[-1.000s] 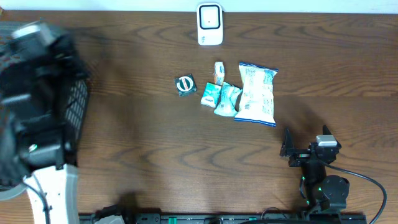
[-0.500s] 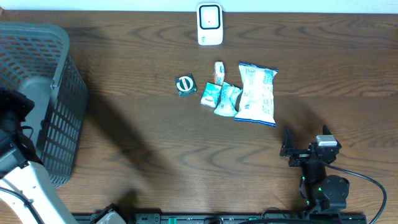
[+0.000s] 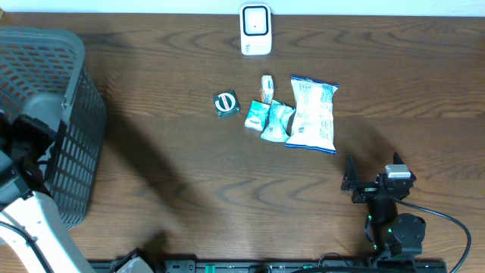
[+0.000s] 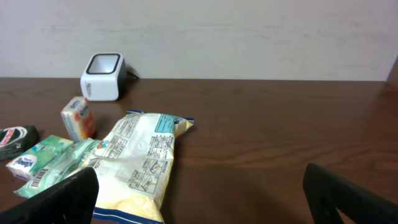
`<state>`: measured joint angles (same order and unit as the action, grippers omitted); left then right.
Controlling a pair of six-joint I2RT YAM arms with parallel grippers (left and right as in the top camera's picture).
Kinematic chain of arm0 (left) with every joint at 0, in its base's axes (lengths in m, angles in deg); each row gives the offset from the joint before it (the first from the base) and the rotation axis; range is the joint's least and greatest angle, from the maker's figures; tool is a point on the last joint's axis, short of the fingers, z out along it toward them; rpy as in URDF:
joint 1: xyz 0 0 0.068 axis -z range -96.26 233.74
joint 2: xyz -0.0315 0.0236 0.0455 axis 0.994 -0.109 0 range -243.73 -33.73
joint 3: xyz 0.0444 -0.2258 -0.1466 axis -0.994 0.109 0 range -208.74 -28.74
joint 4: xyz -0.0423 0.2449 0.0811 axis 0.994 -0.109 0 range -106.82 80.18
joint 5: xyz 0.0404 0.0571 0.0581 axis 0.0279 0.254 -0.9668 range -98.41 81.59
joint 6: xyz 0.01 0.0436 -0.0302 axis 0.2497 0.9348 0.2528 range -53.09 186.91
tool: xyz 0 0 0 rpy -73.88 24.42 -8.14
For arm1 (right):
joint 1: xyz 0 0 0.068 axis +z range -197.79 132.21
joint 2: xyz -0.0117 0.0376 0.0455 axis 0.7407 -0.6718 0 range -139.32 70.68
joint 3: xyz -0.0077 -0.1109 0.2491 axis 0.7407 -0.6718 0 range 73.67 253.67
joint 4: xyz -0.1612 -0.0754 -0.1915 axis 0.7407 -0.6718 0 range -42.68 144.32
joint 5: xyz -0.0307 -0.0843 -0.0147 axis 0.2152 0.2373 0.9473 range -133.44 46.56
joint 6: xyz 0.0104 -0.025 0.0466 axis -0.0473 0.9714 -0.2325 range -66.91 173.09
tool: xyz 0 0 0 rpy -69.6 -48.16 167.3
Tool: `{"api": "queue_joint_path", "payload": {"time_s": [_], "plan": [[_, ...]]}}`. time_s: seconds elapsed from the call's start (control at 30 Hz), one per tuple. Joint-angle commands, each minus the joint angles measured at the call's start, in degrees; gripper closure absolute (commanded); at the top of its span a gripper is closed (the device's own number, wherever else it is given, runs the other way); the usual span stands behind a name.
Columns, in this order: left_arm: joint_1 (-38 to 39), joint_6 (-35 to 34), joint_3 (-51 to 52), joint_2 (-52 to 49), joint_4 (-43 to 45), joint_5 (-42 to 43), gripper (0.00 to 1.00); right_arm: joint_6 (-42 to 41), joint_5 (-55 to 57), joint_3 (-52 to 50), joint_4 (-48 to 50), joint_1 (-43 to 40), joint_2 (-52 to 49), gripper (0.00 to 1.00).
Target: Scan the item barcode
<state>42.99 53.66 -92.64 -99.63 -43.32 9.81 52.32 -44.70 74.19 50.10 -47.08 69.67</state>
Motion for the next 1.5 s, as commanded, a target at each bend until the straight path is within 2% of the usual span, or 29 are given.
{"api": "queue_joint_path", "payload": {"time_s": [0.0,0.37,0.5,0.87,0.9,1.0,1.17,1.23,1.37,1.47], "plan": [[0.2,0.2,-0.9,0.0,-0.6,5.9,0.86,0.4,0.1,-0.2,-0.1,-0.7,0.2,0.01],[0.2,-2.1,-0.9,0.1,-3.7,7.1,0.86,0.4,0.1,-0.2,-0.1,-0.7,0.2,0.01],[0.2,-2.1,-0.9,0.1,-3.9,11.4,0.86,0.4,0.1,-0.2,-0.1,-0.7,0.2,0.01],[0.2,-2.3,-1.6,0.6,5.4,9.2,0.85,0.4,0.1,-0.2,-0.1,-0.7,0.2,0.01],[0.2,-2.3,-2.6,1.0,5.6,9.2,0.83,0.4,0.1,-0.2,-0.1,-0.7,0.2,0.01],[0.2,-2.3,-4.3,2.4,5.3,9.2,0.60,0.4,0.1,-0.2,-0.1,-0.7,0.2,0.01],[0.2,-2.7,-5.9,8.0,5.4,9.7,0.42,0.4,0.1,-0.2,-0.1,-0.7,0.2,0.01],[0.3,-5.4,-5.9,11.0,5.8,10.3,0.35,0.4,0.1,-0.2,-0.1,-0.7,0.2,0.01],[4.1,-6.1,-5.9,15.6,6.7,16.0,0.33,0.4,0.1,-0.2,-0.1,-0.7,0.2,0.01],[11.4,-6.0,-5.9,16.9,6.8,17.6,0.31,0.4,0.1,-0.2,-0.1,-0.7,0.2,0.01]]}}
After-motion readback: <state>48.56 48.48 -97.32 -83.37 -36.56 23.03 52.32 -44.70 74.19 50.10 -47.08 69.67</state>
